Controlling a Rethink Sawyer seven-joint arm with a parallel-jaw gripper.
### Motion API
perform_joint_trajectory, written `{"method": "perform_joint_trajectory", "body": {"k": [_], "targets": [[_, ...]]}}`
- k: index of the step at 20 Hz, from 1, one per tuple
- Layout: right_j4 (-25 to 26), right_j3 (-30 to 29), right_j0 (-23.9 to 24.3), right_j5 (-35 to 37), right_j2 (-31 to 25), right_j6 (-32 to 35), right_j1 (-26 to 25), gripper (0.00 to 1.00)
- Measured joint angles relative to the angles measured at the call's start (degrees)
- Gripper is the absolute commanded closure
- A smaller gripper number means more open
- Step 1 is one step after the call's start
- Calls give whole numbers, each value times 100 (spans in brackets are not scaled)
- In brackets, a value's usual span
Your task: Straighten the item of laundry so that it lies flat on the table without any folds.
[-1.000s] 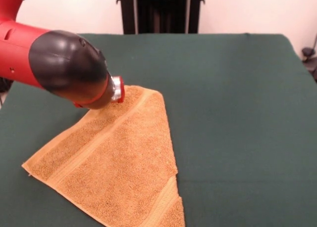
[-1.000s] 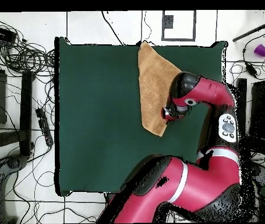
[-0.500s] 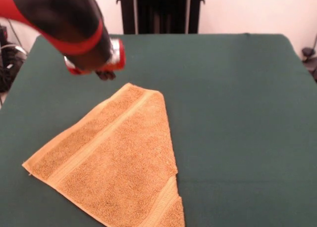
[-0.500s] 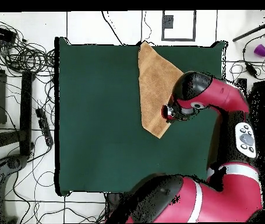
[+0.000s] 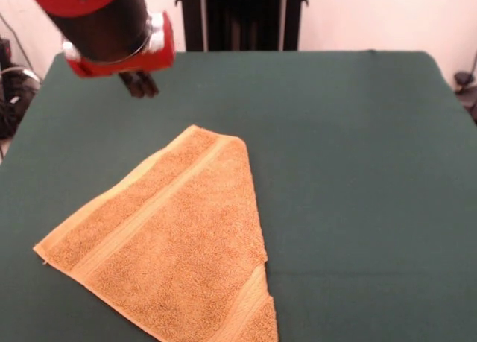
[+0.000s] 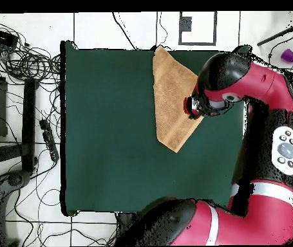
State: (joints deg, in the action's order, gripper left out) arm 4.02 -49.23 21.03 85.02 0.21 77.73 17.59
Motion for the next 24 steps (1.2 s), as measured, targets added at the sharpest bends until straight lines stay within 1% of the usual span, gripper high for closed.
{"method": "perform_joint_trajectory", "body": {"k": [1,3,5,6,9,12,17,19,21,24], "targets": [[6,249,-21,-1,-2,0,-148,100],[8,505,-45,-2,-2,0,-317,100],[18,928,-87,0,-2,0,-633,100],[26,1342,-124,-1,-3,0,-986,100],[37,1743,-156,-1,-4,0,-1355,100],[53,2311,-208,1,-5,0,-1915,100],[63,2928,-280,22,-6,0,-2537,100],[64,3129,-283,124,-6,0,-2597,100],[63,3177,-281,130,-6,0,-2589,100],[48,2808,-250,-258,-13,0,-2403,100]]}}
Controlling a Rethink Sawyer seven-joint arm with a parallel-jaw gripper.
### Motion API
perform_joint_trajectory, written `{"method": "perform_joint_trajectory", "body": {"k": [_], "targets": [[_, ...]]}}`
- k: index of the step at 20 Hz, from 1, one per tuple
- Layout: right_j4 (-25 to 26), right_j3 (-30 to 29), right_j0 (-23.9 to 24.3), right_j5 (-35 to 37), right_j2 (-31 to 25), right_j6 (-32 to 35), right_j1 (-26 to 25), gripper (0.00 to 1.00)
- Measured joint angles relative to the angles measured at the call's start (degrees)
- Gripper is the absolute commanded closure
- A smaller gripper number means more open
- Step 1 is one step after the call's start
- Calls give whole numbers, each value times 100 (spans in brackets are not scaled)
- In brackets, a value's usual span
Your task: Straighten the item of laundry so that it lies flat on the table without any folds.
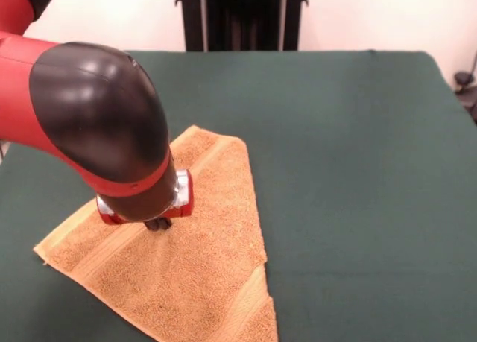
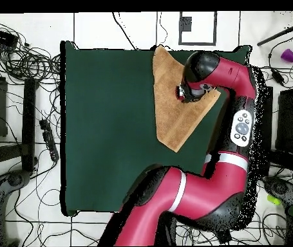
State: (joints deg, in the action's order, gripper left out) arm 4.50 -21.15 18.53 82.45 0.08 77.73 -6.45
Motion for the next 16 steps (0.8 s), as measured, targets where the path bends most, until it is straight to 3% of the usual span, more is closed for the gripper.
{"method": "perform_joint_trajectory", "body": {"k": [2,4,6,7,9,10,16], "targets": [[-33,-442,45,-385,-12,0,209,100],[-107,-1401,175,-1183,-80,0,676,100],[-119,-1949,280,-1640,-140,0,945,100],[-108,-2709,475,-2286,-213,0,1307,100],[-105,-3230,648,-2705,-265,0,1542,100],[-96,-3860,902,-3175,-355,0,1823,100],[21,-5453,1651,-4071,-530,0,2481,100]]}}
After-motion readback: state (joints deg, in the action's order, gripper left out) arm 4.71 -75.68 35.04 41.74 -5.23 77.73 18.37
